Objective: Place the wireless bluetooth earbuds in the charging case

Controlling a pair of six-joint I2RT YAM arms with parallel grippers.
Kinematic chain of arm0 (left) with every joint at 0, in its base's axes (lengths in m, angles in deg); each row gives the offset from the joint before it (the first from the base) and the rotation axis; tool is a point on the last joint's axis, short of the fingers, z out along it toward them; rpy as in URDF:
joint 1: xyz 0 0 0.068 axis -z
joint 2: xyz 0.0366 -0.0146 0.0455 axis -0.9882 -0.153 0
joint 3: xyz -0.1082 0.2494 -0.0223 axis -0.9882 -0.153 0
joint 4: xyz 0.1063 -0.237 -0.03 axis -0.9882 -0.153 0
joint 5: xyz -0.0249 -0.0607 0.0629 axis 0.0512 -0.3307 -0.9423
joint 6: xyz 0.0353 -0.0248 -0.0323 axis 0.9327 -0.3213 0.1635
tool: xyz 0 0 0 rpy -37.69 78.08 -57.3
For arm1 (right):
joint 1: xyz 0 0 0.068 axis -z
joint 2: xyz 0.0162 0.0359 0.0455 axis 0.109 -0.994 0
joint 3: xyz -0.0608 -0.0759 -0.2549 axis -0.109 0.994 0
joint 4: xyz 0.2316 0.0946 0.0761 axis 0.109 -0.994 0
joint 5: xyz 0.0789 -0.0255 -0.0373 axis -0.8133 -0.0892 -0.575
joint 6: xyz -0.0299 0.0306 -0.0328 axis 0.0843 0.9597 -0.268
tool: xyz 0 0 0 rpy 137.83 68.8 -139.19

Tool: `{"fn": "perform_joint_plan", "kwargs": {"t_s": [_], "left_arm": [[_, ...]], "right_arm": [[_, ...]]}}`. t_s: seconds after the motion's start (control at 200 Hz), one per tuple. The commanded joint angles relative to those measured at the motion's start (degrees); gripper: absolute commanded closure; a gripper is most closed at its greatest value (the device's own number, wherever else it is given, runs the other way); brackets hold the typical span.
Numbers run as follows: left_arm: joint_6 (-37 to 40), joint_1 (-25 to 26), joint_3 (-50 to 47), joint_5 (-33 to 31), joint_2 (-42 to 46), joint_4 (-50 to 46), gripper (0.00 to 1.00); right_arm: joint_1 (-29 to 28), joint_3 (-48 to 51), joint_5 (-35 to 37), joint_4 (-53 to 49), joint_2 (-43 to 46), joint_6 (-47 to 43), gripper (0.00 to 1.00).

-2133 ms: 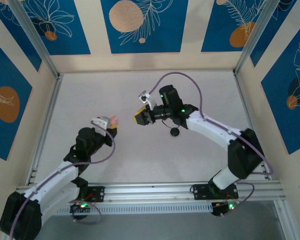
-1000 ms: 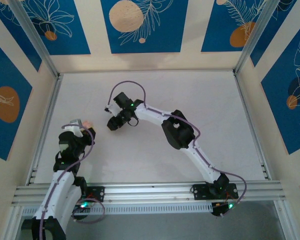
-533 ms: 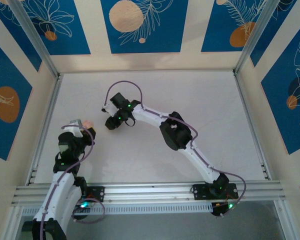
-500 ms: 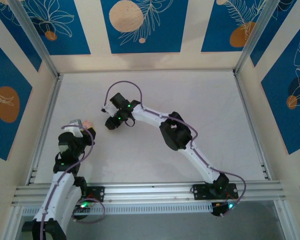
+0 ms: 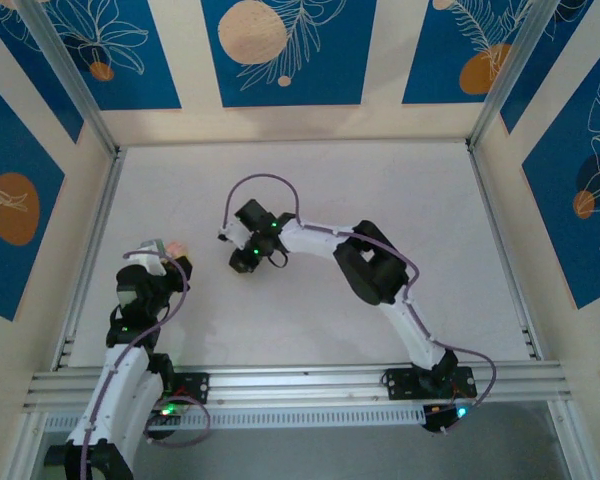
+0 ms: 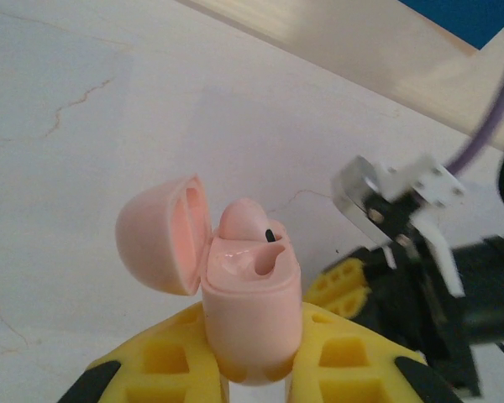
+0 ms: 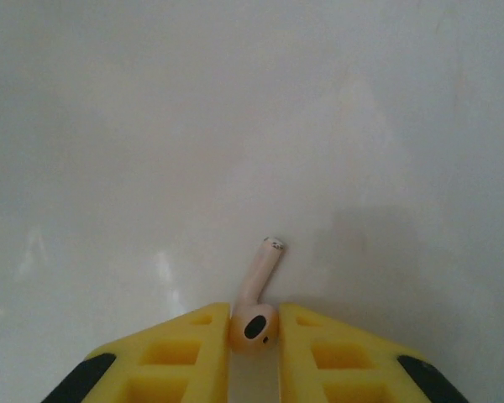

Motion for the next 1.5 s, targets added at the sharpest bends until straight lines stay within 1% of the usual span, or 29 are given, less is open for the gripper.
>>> {"fn": "perform_joint_plan", "kwargs": {"t_s": [0.0, 0.14, 0.285, 0.39, 0.46, 0.555, 0.665, 0.785, 0.93, 1.125, 1.495], "left_arm": [[0.71, -0.79, 0.4, 1.92, 0.58, 0.13, 0.86], [0.64, -0.73, 0.41, 2.41, 0.36, 0.58, 0.86], [0.5, -0.75, 0.37, 2.93, 0.14, 1.2, 0.86], [0.52, -0.79, 0.41, 3.11, -0.14, 1.54, 0.86], [0.7, -0.78, 0.66, 3.2, -0.3, 1.56, 0.86], [0.74, -0.81, 0.95, 3.46, -0.65, 1.62, 0.87], [0.8, -0.79, 1.17, 3.55, -0.7, 1.43, 0.87], [1.43, -0.79, 1.88, 3.56, -0.45, 0.44, 0.86], [2.2, -0.79, 2.68, 3.6, -0.21, -0.63, 0.87], [1.84, -0.79, 2.44, 3.91, -0.56, -0.16, 0.86], [1.58, -0.79, 2.6, 4.12, -0.56, 0.06, 0.86]], "right_arm": [[1.54, 7.44, -1.55, -1.13, 5.9, -2.31, 0.81], [4.08, 16.92, -0.85, -3.41, 11.55, -2.76, 0.81], [6.62, 25.02, 1.89, -4.33, 16.48, -1.56, 0.8], [8.02, 28.44, 1.66, -4.79, 19.34, -0.9, 0.75], [8.25, 28.94, 0.68, -5.0, 21.32, -0.41, 0.69], [8.25, 27.77, -1.99, -4.26, 23.83, 0.92, 0.64], [8.45, 24.15, -2.83, -4.66, 24.35, 4.21, 0.63], [8.69, 17.93, -2.13, -9.91, 22.06, 9.03, 0.63], [8.7, 11.95, -0.61, -17.2, 18.38, 12.55, 0.63], [8.54, 7.55, -0.97, -21.53, 14.29, 14.16, 0.64], [8.25, 3.82, -3.78, -22.39, 7.7, 13.79, 0.67]]}}
